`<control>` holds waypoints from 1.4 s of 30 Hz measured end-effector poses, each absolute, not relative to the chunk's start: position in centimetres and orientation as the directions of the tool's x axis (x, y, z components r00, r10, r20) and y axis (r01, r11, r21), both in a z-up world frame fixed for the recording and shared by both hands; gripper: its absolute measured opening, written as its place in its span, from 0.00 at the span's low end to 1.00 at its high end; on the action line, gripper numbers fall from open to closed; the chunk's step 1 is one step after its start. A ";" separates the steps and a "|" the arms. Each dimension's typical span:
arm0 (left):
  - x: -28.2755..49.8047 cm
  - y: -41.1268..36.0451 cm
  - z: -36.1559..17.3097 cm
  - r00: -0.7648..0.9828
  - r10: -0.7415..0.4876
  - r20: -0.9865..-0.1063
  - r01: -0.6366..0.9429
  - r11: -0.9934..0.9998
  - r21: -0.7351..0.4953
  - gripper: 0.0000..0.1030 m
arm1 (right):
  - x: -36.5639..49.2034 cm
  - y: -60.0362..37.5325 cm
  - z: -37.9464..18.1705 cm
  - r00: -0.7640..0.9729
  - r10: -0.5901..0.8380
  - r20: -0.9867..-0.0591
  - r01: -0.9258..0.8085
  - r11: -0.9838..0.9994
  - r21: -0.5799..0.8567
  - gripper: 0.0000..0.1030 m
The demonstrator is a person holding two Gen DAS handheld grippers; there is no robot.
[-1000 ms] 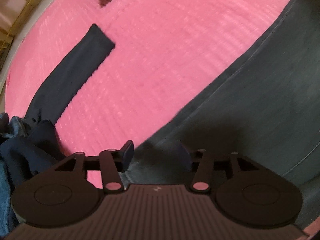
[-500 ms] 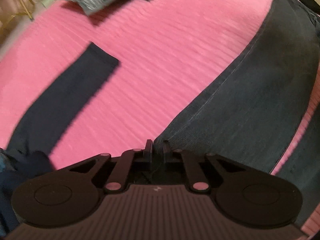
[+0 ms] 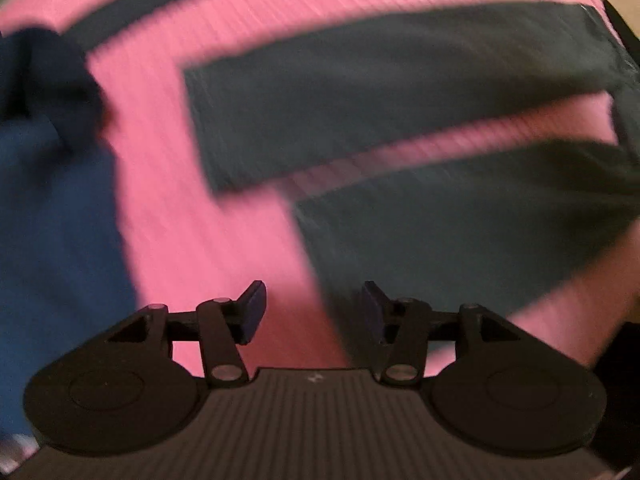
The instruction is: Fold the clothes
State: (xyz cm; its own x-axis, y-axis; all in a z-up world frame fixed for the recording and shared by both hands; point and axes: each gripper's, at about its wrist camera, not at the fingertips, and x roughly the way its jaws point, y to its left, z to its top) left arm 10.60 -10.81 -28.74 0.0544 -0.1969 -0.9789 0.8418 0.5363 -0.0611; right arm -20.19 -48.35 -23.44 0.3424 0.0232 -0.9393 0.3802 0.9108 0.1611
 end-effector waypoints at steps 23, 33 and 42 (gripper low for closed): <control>-2.1 -6.8 -28.8 0.086 0.145 -0.986 0.814 0.560 0.153 0.09 | -35.0 -59.1 -21.7 0.336 -0.168 -0.927 0.713 0.689 0.133 0.84; -4.0 -9.3 -28.1 0.109 0.245 -0.963 0.862 0.460 0.215 0.09 | -36.9 -68.2 -23.2 0.419 -0.307 -0.854 0.779 0.605 0.164 0.84; -5.0 -12.6 -24.9 0.231 0.237 -0.944 0.845 0.432 0.315 0.17 | -42.9 -74.7 -25.0 0.286 -0.343 -0.895 0.885 0.453 0.109 0.84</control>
State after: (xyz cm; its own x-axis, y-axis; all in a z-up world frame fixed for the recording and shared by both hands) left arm -5.02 -12.57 -24.91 0.2312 0.2367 -0.9437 0.8449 0.4320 0.3154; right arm -42.93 -74.72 -24.97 0.2856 -0.3429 -0.8949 0.8849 0.4530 0.1088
